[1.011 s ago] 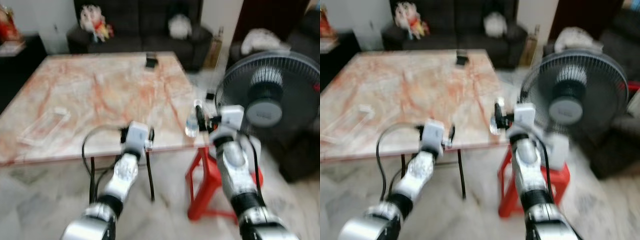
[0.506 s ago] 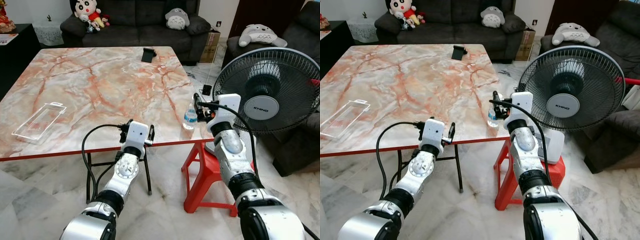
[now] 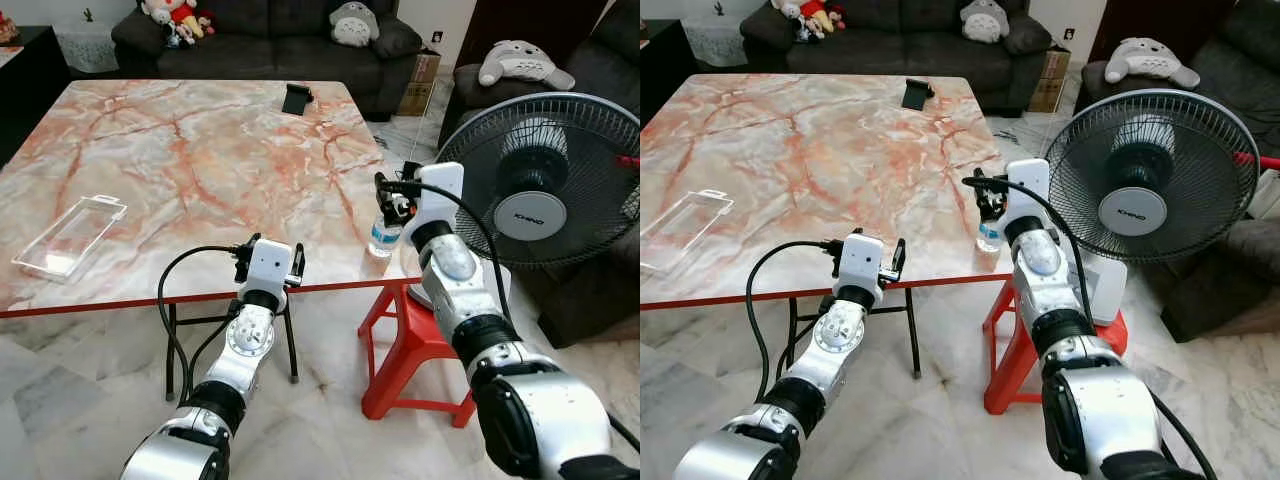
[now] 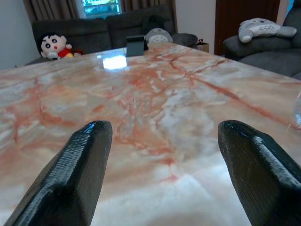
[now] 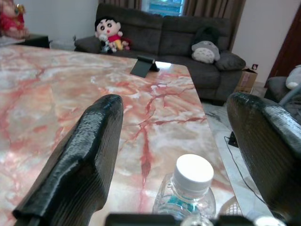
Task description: Picking trash to rubbish bin
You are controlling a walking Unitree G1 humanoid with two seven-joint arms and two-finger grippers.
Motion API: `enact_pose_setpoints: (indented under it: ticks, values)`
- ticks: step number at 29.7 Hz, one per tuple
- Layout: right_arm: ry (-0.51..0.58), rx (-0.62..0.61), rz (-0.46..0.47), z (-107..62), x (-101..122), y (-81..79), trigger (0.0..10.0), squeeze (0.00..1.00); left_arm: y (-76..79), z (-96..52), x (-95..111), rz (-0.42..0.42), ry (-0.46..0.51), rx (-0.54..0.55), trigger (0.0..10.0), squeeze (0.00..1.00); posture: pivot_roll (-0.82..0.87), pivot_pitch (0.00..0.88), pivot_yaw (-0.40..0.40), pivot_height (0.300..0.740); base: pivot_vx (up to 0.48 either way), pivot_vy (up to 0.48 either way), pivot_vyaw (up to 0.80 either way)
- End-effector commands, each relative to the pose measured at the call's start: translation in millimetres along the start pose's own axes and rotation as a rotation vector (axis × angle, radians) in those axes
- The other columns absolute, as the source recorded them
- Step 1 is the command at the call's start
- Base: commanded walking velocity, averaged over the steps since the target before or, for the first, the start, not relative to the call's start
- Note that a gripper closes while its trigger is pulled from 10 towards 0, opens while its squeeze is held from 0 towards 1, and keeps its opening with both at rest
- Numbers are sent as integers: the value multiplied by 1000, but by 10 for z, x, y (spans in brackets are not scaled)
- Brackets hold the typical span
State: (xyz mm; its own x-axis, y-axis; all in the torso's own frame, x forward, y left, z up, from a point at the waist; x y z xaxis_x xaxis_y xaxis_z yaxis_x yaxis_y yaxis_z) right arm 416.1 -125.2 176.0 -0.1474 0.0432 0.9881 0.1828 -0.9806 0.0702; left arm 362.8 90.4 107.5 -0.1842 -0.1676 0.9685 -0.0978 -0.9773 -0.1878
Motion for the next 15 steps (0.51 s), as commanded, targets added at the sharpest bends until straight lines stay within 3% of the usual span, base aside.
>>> enact_pose_setpoints:
  ticks: [1, 15]
  values:
    - [-24, -5, -19, 25, 13, 37, 10000, 0, 19, -28, 14, -7, 11, 8, 10000, 0, -52, 81, -123, 740, 0, 0, 0]
    - [-47, -34, -48, 52, 35, 129, 10000, 0, 86, -226, -22, -25, 7, -2, 10000, 0, -25, 133, -114, 740, 0, 0, 0]
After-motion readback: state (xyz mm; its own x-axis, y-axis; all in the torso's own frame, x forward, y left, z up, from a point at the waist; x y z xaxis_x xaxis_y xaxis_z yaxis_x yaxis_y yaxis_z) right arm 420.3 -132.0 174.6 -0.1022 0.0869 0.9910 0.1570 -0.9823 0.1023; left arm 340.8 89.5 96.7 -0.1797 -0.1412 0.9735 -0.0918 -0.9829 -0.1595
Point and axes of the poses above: a point about 5 cm out from each wrist's last joint towards the gripper, its own z axis pointing out of the wrist towards the gripper, its own x axis along the axis of the wrist's last joint, y = z × x, the point moved 2 cm from there along z, pointing out of the wrist towards the gripper
